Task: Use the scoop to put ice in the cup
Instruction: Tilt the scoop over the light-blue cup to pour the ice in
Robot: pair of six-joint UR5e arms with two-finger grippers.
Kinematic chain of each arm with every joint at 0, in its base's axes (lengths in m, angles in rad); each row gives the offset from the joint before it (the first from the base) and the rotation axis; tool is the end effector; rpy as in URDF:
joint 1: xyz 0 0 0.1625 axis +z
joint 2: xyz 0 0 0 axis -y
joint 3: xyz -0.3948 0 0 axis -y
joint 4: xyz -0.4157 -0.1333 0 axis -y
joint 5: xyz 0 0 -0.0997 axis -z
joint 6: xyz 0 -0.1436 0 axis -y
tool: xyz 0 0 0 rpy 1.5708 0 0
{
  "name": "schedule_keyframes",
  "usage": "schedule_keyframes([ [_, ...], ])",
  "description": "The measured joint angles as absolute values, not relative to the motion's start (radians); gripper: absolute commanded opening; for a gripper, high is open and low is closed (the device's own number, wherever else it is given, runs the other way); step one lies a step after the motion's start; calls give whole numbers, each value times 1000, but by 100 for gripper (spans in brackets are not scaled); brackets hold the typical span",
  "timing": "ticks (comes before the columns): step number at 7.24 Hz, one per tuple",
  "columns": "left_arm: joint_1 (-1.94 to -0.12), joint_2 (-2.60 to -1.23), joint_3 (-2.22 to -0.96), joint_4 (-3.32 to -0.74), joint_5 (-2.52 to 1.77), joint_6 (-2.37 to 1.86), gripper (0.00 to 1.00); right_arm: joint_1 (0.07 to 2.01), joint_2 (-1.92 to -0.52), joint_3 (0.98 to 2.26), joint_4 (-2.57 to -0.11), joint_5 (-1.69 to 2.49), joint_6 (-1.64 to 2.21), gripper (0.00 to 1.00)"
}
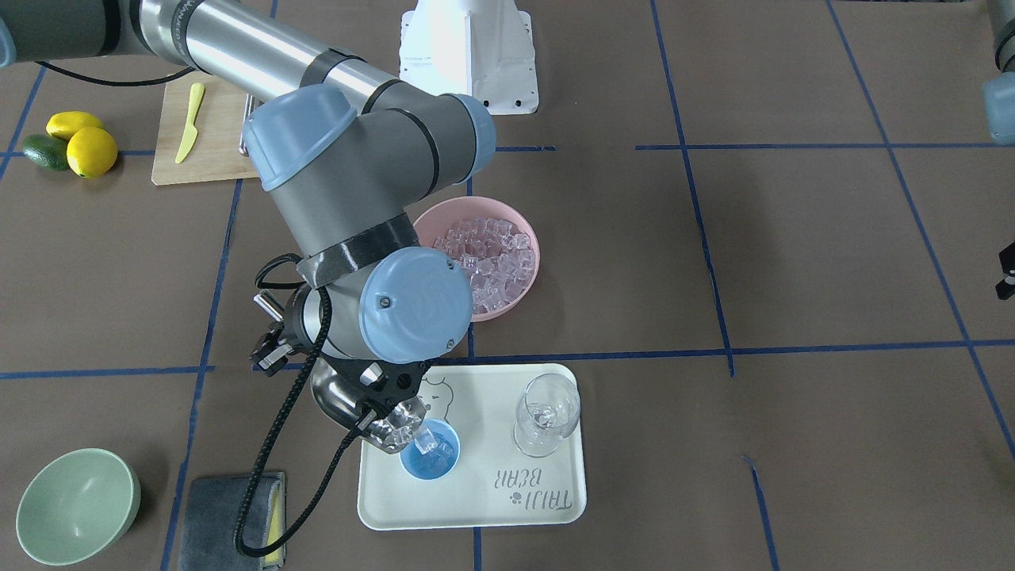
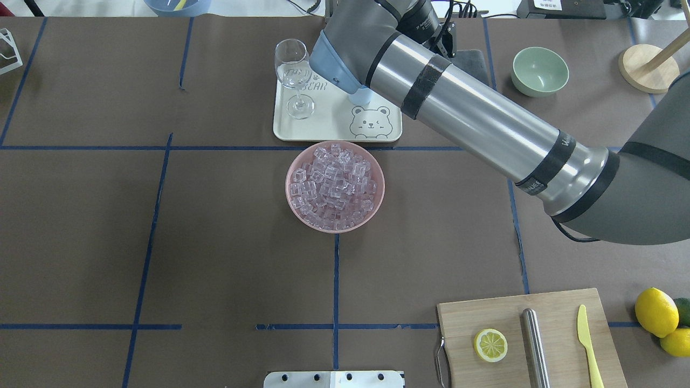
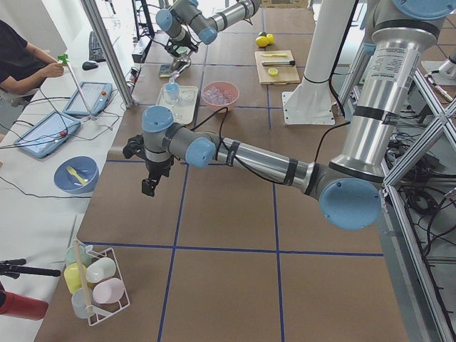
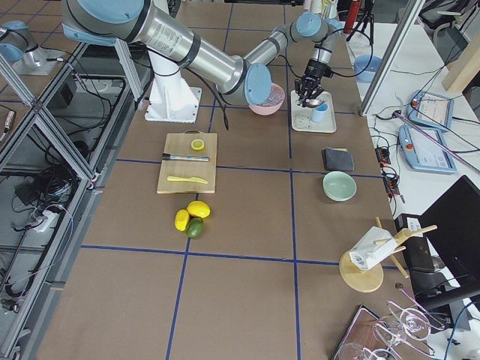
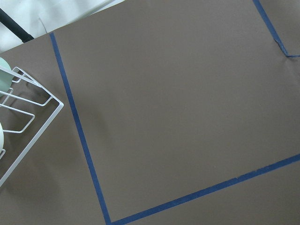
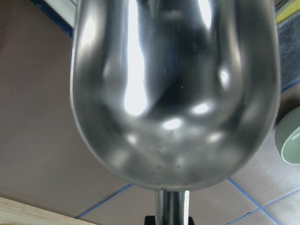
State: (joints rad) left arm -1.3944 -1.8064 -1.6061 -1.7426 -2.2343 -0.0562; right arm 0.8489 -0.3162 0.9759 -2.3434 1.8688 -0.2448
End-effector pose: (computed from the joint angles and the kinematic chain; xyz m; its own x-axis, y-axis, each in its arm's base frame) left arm 0.0666 -0.6293 0.4947 0.7371 0.3474 -0.5797 -0.1173 0.9105 0.3965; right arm -0.4519 -0.6511 0.1781 0.5582 -0.7695 0.3104 0.8162 0.5765 -0.0386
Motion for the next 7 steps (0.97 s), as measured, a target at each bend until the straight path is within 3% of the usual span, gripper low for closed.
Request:
schedule_keyframes([
  [4, -1394, -1807, -1606, -1743, -2234, -57, 100, 849, -315, 980, -2345, 1857, -245, 0],
  [5, -1394, -1807, -1606, -1742, -2235, -57, 100, 850, -327, 1012, -2347, 1858, -245, 0],
  [7, -1395, -1807, -1605, -1740, -2235, -57, 100, 855, -436, 1194, -2359, 1865, -244, 0],
])
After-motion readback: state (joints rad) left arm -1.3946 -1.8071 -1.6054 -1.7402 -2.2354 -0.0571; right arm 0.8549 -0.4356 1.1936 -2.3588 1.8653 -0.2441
